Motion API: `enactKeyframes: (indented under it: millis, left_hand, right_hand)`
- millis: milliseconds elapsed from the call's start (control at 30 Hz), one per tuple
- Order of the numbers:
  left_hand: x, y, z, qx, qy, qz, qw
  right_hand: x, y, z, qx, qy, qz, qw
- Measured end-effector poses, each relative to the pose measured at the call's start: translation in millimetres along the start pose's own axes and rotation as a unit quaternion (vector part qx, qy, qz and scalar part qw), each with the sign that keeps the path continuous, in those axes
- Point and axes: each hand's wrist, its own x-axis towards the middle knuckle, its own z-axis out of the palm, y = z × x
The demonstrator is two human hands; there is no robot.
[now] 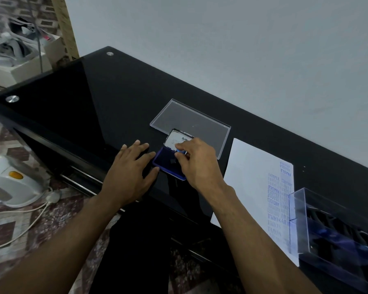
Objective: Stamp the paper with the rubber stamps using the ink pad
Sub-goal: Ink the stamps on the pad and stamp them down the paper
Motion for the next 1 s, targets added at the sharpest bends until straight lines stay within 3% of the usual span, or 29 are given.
enactKeyframes:
  millis: [1000]
  left_hand:
    - [0, 0, 3, 0.015, 0.01, -0.002, 1.0]
  right_hand:
    - [1, 9, 9, 0.021, 0.014, 0.015, 1.0]
